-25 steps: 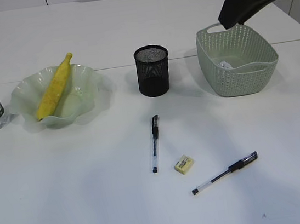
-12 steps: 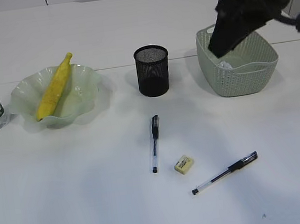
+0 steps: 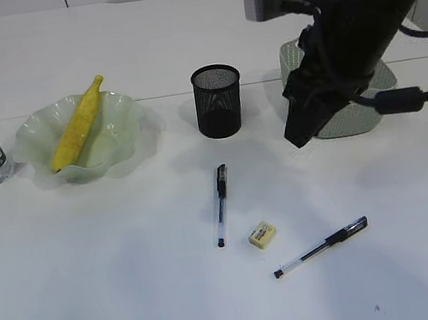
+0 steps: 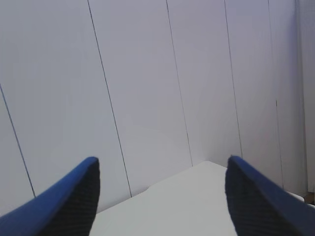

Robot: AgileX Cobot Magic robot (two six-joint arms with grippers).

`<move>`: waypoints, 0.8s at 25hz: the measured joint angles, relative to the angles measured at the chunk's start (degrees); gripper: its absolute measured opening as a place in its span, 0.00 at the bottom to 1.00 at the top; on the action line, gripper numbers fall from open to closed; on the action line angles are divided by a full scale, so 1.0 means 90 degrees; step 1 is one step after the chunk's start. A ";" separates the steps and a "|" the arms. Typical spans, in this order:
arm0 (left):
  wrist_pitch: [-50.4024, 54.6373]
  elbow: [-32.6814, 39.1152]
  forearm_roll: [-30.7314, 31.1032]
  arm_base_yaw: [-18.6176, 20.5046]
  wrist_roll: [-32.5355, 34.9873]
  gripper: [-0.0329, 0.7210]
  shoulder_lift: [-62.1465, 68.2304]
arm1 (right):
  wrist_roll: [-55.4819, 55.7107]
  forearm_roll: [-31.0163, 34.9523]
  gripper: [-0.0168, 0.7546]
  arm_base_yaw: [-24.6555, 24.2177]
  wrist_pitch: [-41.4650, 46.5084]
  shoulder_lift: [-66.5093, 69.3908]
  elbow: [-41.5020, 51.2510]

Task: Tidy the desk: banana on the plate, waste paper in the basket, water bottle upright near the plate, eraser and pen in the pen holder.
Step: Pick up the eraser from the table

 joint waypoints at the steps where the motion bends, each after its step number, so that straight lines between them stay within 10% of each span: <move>1: 0.0000 0.0000 -0.0002 0.0000 0.0000 0.78 0.0000 | -0.0009 0.0000 0.32 0.0000 -0.0010 0.0130 0.0000; 13: 0.0000 0.0000 0.0183 0.0000 -0.0073 0.78 0.0000 | -0.0185 0.0368 0.34 0.0000 -0.0118 0.1270 0.0000; 20: 0.0005 0.0000 0.0293 0.0000 -0.0073 0.78 0.0060 | -0.0551 0.0431 0.54 0.0115 -0.0198 0.1408 0.0000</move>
